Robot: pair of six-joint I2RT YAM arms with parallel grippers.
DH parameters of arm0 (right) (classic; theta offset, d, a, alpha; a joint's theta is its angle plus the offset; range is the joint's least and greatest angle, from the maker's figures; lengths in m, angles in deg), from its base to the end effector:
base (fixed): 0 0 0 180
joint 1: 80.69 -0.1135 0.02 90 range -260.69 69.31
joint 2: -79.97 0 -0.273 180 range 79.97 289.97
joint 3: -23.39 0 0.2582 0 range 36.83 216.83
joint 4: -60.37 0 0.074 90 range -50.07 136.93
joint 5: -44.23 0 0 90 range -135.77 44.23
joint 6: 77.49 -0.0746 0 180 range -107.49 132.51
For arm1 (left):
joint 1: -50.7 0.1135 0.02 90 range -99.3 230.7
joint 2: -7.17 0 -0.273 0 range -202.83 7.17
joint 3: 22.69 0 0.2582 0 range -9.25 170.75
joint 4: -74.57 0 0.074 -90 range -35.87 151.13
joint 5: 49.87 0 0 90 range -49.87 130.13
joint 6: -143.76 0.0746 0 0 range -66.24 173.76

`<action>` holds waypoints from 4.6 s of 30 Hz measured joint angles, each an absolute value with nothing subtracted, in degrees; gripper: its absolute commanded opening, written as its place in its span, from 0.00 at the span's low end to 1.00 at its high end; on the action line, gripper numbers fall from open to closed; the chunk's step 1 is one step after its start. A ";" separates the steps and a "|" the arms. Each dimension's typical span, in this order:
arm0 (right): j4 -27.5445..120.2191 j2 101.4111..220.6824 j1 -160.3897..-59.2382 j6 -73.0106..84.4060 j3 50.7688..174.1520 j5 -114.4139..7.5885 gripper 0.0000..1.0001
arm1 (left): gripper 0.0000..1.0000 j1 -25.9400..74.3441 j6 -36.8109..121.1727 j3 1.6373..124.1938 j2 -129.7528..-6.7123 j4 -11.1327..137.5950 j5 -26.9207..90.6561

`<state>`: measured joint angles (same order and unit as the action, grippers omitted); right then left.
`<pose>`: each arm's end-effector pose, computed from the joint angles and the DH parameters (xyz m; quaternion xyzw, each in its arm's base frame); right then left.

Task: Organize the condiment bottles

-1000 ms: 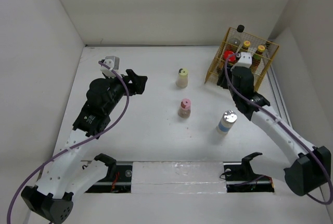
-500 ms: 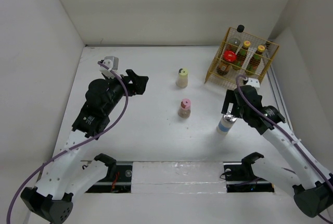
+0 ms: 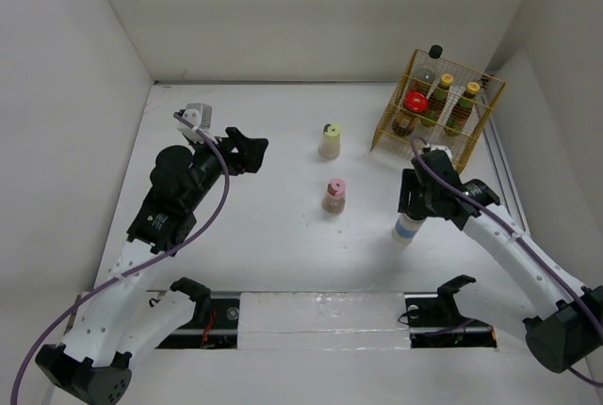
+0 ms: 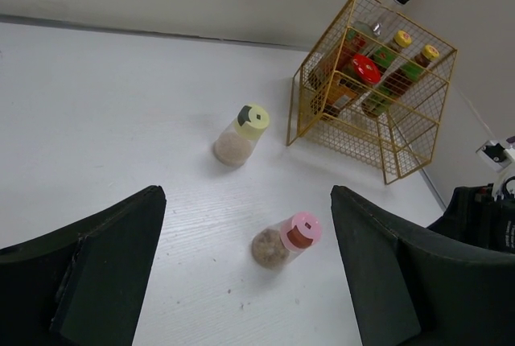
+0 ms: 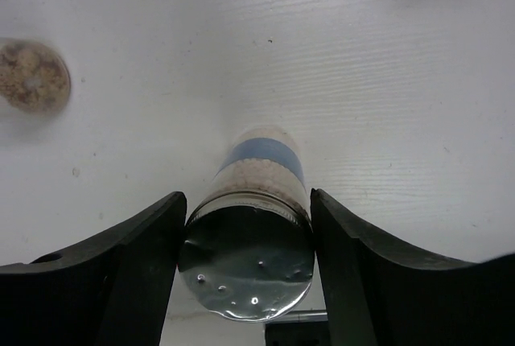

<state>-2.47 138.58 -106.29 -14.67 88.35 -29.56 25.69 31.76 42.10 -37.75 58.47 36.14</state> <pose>0.2027 0.0740 0.2537 0.0537 0.9473 0.0059 0.3157 0.1950 -0.0967 0.4038 0.0433 0.6821 -0.3128 0.6595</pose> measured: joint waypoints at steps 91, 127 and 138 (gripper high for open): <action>36.61 191.23 -109.35 8.90 123.43 -44.14 0.89 | 0.66 25.69 31.87 42.10 -41.40 58.28 37.30; 32.43 197.00 -109.72 8.65 131.06 -43.51 0.63 | 0.66 25.69 32.24 42.10 -41.27 58.23 37.15; 31.23 197.46 -109.77 8.63 130.34 -43.44 0.43 | 0.66 25.69 32.24 42.10 -41.01 58.23 37.12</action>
